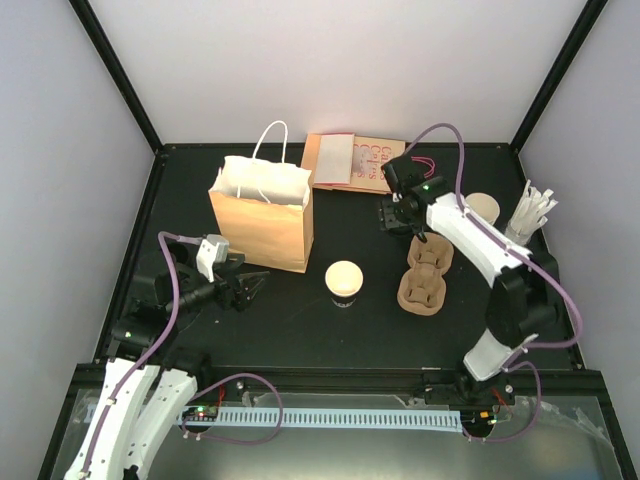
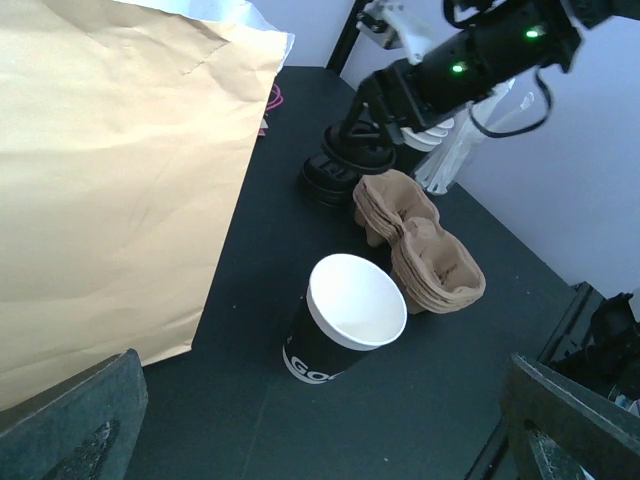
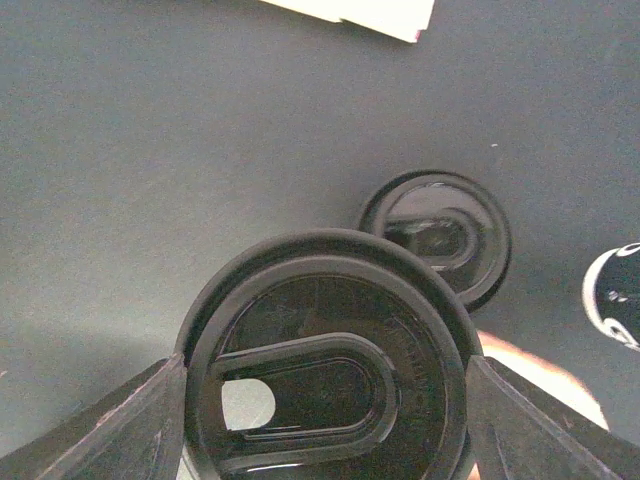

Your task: Pack the takeout coffee

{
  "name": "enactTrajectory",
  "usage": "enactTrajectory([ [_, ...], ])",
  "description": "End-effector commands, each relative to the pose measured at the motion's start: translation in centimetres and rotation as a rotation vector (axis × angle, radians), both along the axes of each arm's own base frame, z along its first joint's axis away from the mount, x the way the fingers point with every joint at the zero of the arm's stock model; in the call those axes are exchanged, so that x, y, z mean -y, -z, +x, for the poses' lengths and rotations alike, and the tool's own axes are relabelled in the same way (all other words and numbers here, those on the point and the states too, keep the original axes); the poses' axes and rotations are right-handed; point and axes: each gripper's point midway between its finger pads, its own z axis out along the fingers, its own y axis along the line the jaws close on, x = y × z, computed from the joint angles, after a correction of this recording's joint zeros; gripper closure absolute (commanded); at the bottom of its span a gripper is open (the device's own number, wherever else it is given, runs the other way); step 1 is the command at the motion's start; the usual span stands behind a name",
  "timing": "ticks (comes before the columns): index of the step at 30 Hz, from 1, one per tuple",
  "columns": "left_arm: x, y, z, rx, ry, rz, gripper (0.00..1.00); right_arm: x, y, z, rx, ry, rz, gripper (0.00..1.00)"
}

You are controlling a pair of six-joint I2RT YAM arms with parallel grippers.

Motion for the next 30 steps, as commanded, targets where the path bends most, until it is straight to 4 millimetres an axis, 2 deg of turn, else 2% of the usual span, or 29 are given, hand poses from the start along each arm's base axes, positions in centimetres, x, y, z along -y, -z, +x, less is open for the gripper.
enactTrajectory([
  [1, 0.1, -0.2, 0.3, 0.02, 0.005, 0.003, 0.01, -3.0, -2.5, -3.8, 0.024, -0.125, 0.098, 0.25],
  [8, 0.7, -0.2, 0.3, -0.016, 0.028, -0.027, 0.01, -7.3, -4.3, -10.8, 0.003, -0.329, 0.244, 0.24],
  [14, 1.7, 0.4, 0.5, -0.1, 0.043, -0.134, 0.01, -10.1, -5.4, -14.9, 0.003, -0.461, 0.378, 0.24],
  [20, 3.3, 1.4, 0.5, -0.156, 0.068, -0.194, 0.01, -11.9, -4.0, -16.8, 0.005, -0.566, 0.414, 0.25],
  [30, 5.7, 4.3, 1.6, -0.306, 0.087, -0.195, 0.01, -13.8, -2.0, -17.4, 0.059, -0.652, 0.291, 0.27],
])
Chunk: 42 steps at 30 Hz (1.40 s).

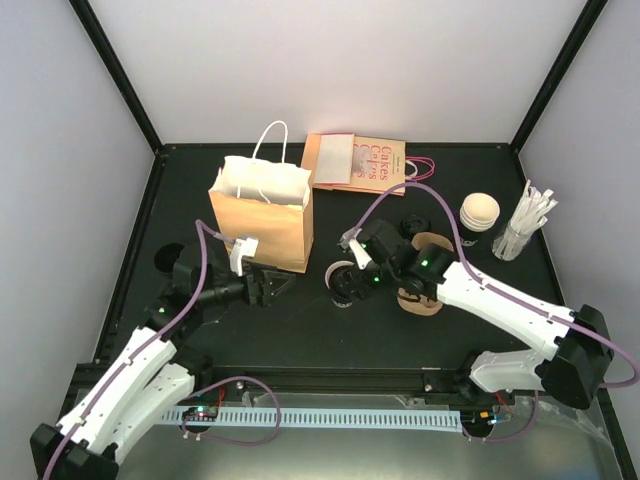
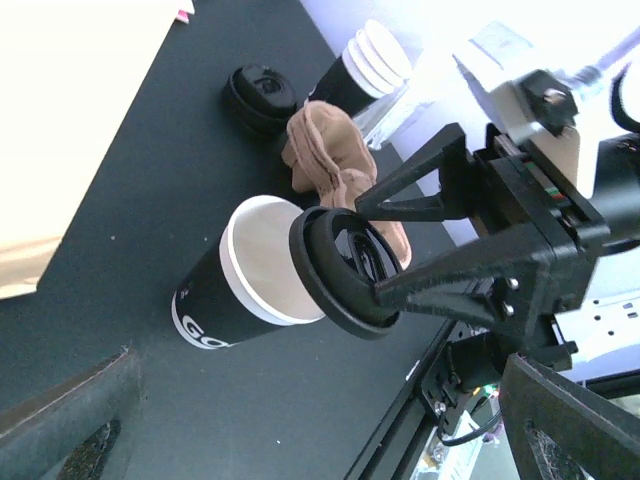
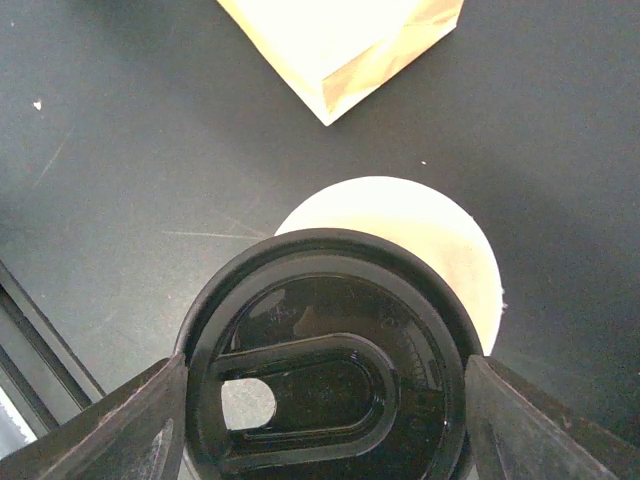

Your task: Pack the takeout coffee

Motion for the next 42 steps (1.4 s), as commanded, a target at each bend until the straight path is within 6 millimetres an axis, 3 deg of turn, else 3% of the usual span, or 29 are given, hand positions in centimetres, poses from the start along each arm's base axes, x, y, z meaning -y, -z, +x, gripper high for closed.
enactTrajectory([
  [1, 0.9, -0.1, 1.0, -0.026, -0.018, -0.037, 0.01, -1.3, -0.1, 0.6, 0.104, -0.024, -0.028, 0.27],
  [9, 1.3, 0.4, 1.7, -0.044, -0.034, -0.058, 0.01, -1.5, 0.3, 1.9, 0.239, 0.022, -0.041, 0.28],
  [23, 1.3, 0.9, 1.8, -0.054, -0.039, -0.05, 0.01, -1.7, 2.1, 3.0, 0.254, 0.042, -0.101, 0.27],
  [37, 1.8, 1.8, 1.8, -0.08, -0.023, -0.047, 0.01, -1.8, 3.8, 1.9, 0.181, 0.004, -0.114, 0.21],
  [42, 2.0, 2.0, 1.9, -0.083, -0.017, -0.047, 0.01, -1.7, 3.3, 1.8, 0.181, 0.016, -0.1, 0.17],
])
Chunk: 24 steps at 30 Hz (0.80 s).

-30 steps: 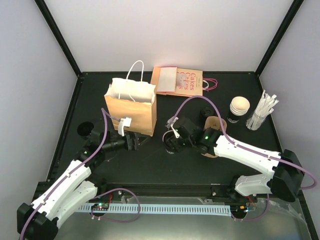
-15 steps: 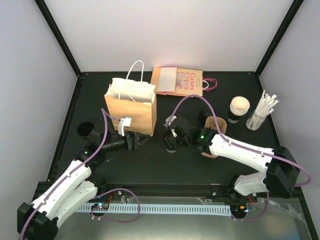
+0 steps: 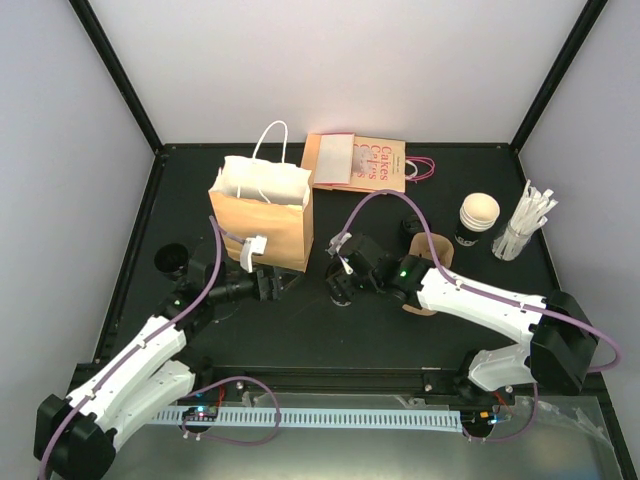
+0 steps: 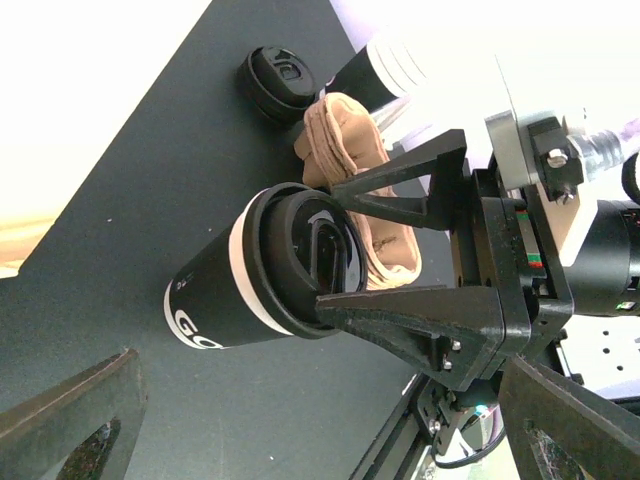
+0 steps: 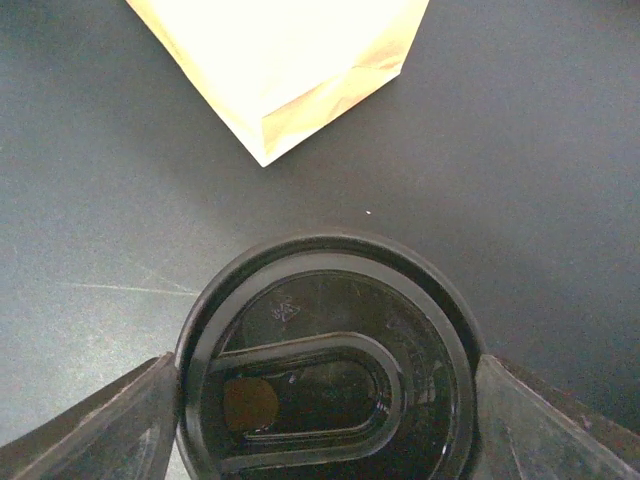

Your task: Pack the takeout coffee

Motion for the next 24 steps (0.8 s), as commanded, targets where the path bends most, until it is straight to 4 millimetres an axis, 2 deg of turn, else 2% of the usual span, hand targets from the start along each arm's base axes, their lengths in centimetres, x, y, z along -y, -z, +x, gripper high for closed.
enactTrajectory([
  [1, 0.4, -0.7, 0.2, 0.025, 0.006, -0.021, 0.01, 0.1, 0.1, -0.5, -0.016, 0.001, 0.008, 0.16],
  [4, 0.5, -0.7, 0.2, 0.028, 0.008, -0.02, 0.01, 0.0, -0.8, -0.3, 0.0, 0.01, 0.021, 0.13],
  [8, 0.3, -0.7, 0.2, 0.036, 0.006, -0.005, 0.01, -0.2, -2.1, 0.0, 0.022, 0.015, 0.039, 0.0],
  [16, -0.6, -0.5, 0.6, 0.039, -0.051, 0.042, 0.01, -0.2, -4.3, 0.4, 0.064, 0.031, 0.081, 0.0],
  [24, -1.7, -0.6, 1.2, 0.031, -0.132, 0.043, 0.01, 1.4, -6.5, 1.3, 0.146, 0.129, 0.143, 0.0],
])
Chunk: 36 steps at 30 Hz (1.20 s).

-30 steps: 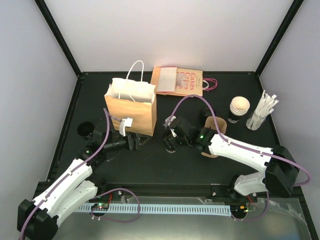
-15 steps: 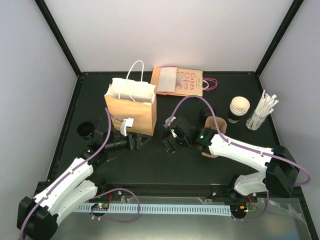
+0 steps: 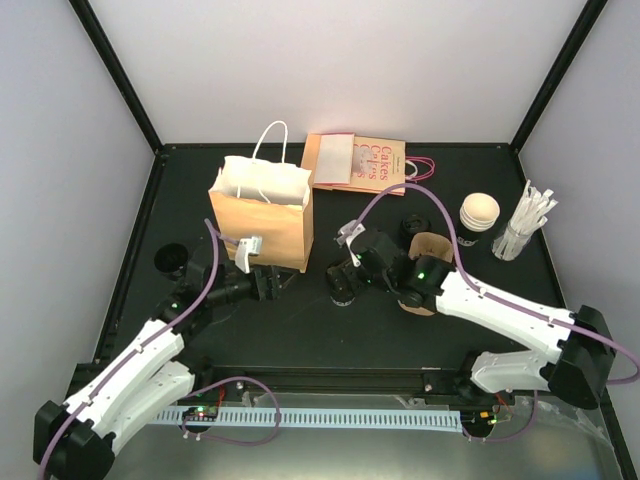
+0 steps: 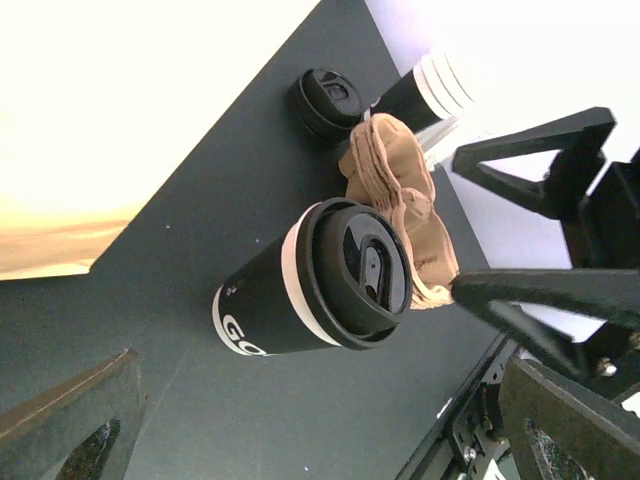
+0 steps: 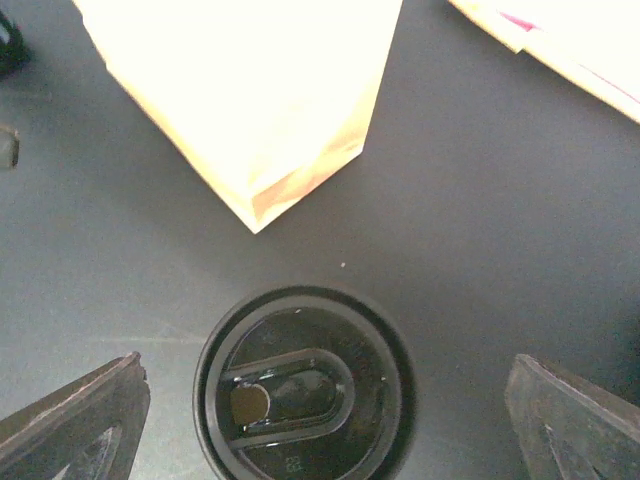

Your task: Pack the takeout coffee

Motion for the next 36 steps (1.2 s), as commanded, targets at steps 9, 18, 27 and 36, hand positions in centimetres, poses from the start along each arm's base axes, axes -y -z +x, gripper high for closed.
enactTrajectory([
  [9, -2.1, -1.7, 0.6, 0.095, -0.132, -0.02, 0.01, 2.5, -3.2, 2.2, 0.145, 0.216, 0.108, 0.0],
  [18, -1.0, -1.5, 0.1, 0.109, -0.067, -0.086, 0.01, 1.9, -2.6, 0.9, 0.121, 0.12, 0.15, 0.01],
  [27, 1.9, -0.6, 0.1, 0.038, 0.077, -0.096, 0.07, -0.3, 0.5, -1.4, -0.077, -0.006, 0.093, 0.01],
  [36, 2.5, -0.3, 0.9, 0.043, 0.069, -0.101, 0.2, -0.6, 2.1, -0.9, -0.154, 0.037, -0.008, 0.0],
])
